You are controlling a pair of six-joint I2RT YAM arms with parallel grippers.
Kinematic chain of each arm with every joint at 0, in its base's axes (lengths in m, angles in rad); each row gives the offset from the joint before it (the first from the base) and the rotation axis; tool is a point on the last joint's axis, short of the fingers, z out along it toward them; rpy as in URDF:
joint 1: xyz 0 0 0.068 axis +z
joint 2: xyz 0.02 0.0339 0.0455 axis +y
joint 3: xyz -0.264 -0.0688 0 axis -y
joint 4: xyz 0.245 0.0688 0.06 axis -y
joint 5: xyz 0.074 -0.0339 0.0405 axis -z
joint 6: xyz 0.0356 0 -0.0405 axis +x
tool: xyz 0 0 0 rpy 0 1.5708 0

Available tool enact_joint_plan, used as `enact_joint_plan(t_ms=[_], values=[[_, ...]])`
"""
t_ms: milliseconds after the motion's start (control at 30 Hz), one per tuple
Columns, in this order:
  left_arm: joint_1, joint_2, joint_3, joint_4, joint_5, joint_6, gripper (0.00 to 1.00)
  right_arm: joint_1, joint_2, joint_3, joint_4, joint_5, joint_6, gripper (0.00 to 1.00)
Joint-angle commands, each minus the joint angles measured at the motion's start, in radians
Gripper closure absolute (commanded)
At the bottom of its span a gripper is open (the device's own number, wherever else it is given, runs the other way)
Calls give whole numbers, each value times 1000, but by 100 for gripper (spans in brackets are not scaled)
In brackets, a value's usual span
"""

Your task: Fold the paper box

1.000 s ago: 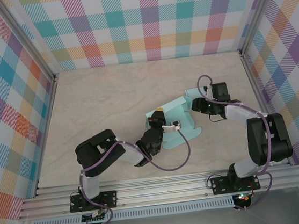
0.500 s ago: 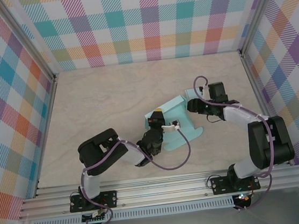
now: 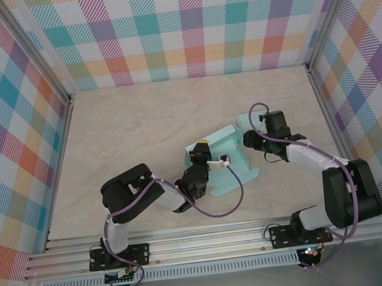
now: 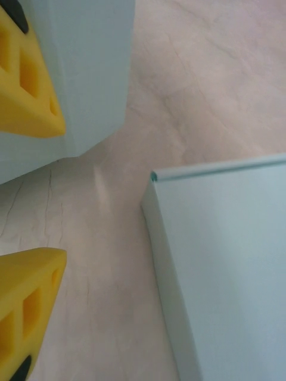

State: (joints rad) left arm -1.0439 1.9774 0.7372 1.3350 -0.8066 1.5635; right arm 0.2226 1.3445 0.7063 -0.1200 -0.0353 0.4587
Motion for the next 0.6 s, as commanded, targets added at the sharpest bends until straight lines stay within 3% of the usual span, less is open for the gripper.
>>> enact_joint_plan(t_ms=[0,267,567], values=[[12,-17,-6,12,20,-20,100,9,-98,-51,-88,139,56,45],[17,-32,-13,12,16,-37,100,9,-249,-187,-13,-66,71,33],[18,-88,-44,1,29,-98,100,19,-42,-155,36,-57,102,33]])
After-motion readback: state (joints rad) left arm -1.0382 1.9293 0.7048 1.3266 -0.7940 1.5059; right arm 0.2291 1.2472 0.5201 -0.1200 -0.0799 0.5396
